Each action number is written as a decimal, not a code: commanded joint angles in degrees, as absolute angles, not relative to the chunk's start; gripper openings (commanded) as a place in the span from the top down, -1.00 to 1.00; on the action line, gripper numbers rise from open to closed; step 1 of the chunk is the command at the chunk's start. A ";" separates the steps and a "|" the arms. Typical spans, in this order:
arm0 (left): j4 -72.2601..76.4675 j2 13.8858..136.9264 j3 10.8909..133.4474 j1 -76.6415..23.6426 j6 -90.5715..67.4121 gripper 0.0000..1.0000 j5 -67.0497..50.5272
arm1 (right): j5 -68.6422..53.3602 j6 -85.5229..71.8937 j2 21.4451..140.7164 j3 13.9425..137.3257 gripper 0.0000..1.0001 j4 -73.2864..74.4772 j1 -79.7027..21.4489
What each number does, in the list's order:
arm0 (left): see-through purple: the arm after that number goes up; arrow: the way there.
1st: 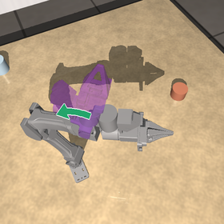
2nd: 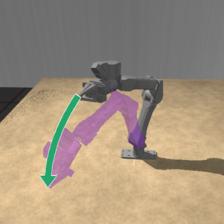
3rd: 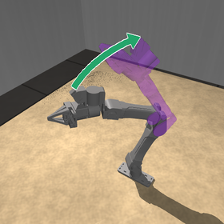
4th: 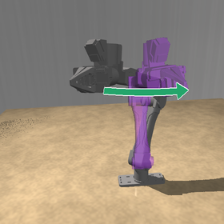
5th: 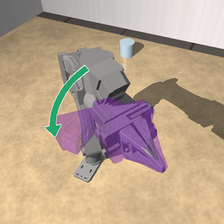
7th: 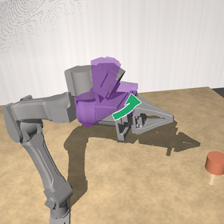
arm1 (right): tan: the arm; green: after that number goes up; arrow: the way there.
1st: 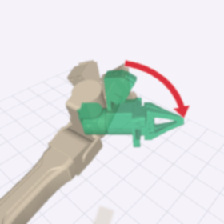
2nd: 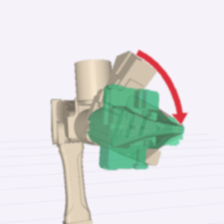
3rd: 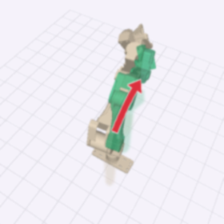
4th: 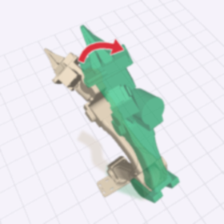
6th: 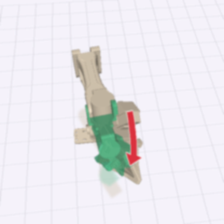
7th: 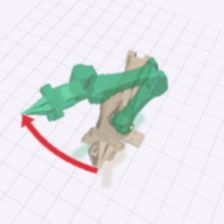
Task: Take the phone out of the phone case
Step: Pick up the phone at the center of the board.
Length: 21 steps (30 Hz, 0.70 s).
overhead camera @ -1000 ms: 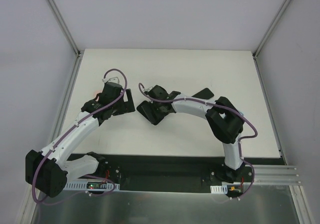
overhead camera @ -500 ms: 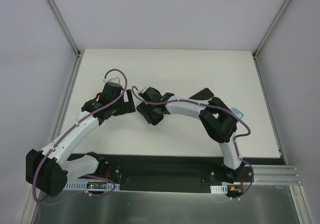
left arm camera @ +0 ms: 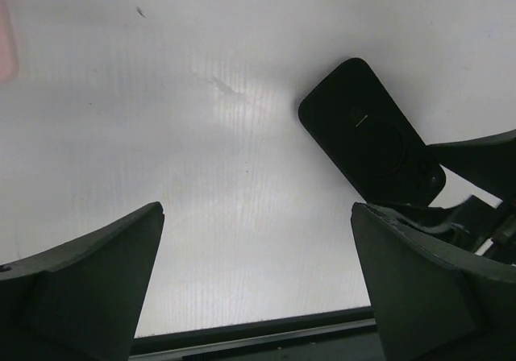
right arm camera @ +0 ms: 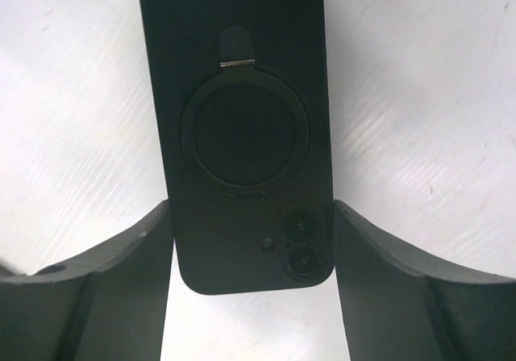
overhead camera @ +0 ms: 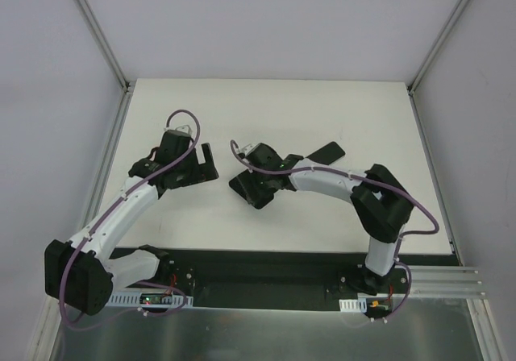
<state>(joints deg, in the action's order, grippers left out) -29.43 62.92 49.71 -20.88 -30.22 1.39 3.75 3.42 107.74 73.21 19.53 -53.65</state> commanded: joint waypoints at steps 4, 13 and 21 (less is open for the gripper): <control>-23.22 66.18 49.57 -20.57 -29.18 -0.98 -15.53 | -17.81 0.18 93.26 63.91 0.78 11.88 -48.52; -6.70 74.35 42.55 -20.57 -47.62 -0.98 -36.29 | -19.24 -2.02 90.26 60.21 0.85 9.67 -47.02; -2.72 76.29 39.02 -20.65 -54.75 -0.98 -36.21 | -20.48 -3.95 91.32 61.08 0.85 7.82 -47.02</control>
